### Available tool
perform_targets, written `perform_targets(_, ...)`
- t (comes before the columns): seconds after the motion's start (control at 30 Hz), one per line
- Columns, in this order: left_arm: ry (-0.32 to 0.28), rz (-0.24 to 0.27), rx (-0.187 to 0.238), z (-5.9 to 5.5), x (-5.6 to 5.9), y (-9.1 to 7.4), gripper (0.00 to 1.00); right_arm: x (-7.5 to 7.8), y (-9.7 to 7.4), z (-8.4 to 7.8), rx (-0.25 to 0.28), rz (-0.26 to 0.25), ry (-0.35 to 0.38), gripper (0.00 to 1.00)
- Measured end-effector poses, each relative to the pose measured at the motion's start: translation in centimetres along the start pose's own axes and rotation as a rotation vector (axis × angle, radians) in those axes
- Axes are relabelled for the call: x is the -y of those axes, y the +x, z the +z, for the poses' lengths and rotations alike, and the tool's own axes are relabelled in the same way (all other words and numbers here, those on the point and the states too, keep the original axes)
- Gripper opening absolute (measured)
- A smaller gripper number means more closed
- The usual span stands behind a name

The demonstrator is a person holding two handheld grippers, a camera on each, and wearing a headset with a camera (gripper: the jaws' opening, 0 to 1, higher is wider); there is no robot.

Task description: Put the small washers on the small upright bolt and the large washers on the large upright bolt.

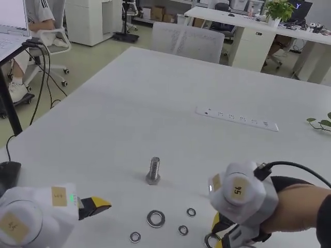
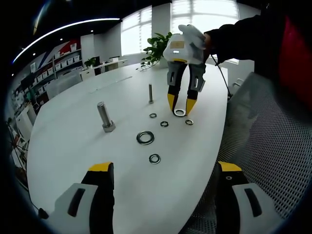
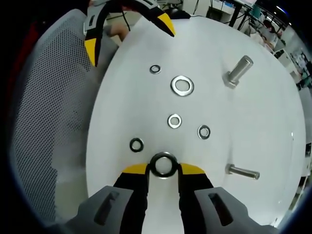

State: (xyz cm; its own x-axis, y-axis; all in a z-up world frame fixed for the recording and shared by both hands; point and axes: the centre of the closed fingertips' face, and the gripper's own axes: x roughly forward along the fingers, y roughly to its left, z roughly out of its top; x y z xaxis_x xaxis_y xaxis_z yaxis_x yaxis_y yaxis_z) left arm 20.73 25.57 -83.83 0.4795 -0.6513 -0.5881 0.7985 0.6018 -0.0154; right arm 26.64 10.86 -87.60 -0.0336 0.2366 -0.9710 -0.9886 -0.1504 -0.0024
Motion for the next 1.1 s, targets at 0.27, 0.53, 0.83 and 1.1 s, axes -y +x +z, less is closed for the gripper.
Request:
perform_targets(0.27,-0.004,0.009,0.003,0.08,-0.05,-0.01,0.86,0.04,-0.09,0.02,-0.008,-0.002,0.017,0.23)
perform_targets(0.53,-0.024,0.019,0.017,0.13,-0.03,0.00,0.85,0.11,-0.14,-0.02,-0.017,-0.006,0.027,0.23)
perform_targets(0.83,-0.033,0.027,0.028,0.20,-0.16,0.17,0.85,0.16,-0.14,-0.02,-0.018,-0.009,0.039,0.23)
perform_targets(1.1,-0.045,0.043,0.040,0.20,-0.56,0.34,0.85,0.29,-0.13,-0.06,-0.021,-0.012,0.049,0.23)
